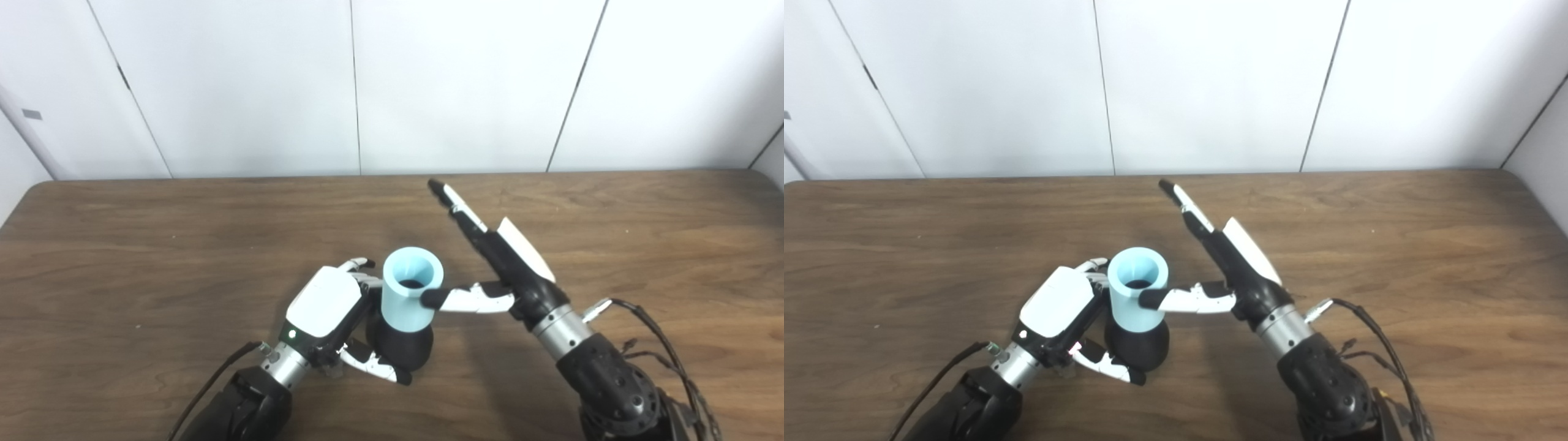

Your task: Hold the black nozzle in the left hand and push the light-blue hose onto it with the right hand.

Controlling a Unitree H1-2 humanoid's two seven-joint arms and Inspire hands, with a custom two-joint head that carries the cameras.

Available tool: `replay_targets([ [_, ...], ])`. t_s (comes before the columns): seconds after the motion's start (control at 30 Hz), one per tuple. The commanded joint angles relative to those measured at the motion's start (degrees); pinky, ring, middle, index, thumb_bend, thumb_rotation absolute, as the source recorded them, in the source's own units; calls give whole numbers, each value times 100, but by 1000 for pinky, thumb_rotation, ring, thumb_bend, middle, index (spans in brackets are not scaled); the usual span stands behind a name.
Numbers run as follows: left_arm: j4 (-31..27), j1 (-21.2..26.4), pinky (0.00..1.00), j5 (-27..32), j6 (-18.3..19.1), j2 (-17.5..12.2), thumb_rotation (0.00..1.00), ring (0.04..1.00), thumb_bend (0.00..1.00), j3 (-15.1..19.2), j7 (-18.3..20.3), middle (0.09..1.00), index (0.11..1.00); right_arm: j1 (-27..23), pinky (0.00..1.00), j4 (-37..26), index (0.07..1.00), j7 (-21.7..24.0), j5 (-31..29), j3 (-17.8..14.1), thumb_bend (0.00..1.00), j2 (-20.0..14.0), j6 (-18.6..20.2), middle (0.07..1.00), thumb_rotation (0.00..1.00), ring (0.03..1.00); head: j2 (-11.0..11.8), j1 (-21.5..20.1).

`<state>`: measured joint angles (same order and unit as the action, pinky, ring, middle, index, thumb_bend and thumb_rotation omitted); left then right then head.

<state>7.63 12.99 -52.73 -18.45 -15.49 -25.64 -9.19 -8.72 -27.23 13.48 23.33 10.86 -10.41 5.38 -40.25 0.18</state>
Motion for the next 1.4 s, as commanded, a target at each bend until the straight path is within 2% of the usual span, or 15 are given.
replay_targets([
  [0.0, 330, -394, 824, 58, -75, 105, 0, 467, 523, -193, -54, 470, 496, -210, 1000, -356, 1000, -125, 250, 2, 1000, -119, -462, 1000, 801, 1000, -4, -2],
  [0.17, 280, -400, 835, 43, -2, 94, 0, 472, 523, -198, 40, 471, 496, -201, 1000, -796, 992, 2, 710, 82, 1000, -272, -648, 1000, 778, 1000, -5, 7],
  [0.3, 268, -406, 835, 41, -2, 85, 0, 475, 523, -195, 42, 472, 495, -199, 1000, -991, 955, 72, 1029, 145, 1000, -370, -887, 993, 822, 1000, -7, 11],
  [0.47, 278, -401, 832, 33, -10, 73, 0, 475, 523, -195, 35, 473, 493, -206, 1000, -1212, 923, 373, 1184, 189, 1000, -446, -924, 966, 828, 1000, -5, 3],
  [0.57, 288, -399, 833, 27, -9, 67, 0, 477, 523, -194, 31, 473, 493, -194, 1000, -1305, 913, 550, 1362, 246, 1000, -505, -1011, 948, 804, 1000, -3, 2],
  [0.77, 297, -407, 838, 63, -50, 64, 0, 476, 523, -189, 16, 471, 496, -85, 1000, -1299, 902, 804, 1810, 368, 1000, -573, -1183, 928, 818, 1000, -20, 9],
  [1.0, 303, -408, 840, 68, -47, 68, 0, 474, 523, -180, 3, 474, 492, 206, 993, -994, 896, 854, 2098, 481, 1000, -592, -1479, 920, 787, 1000, -22, 11],
  [1.17, 283, -414, 837, 70, -32, 64, 0, 474, 523, -175, 21, 474, 492, 400, 1000, -567, 912, 1028, 2452, 647, 996, -670, -1505, 942, 775, 1000, -28, 28],
  [1.37, 299, -424, 828, 70, -63, 60, 0, 470, 523, -160, -56, 472, 494, 633, 1000, -42, 955, 1187, 2893, 913, 985, -785, -1440, 985, 829, 1000, -40, 3],
])
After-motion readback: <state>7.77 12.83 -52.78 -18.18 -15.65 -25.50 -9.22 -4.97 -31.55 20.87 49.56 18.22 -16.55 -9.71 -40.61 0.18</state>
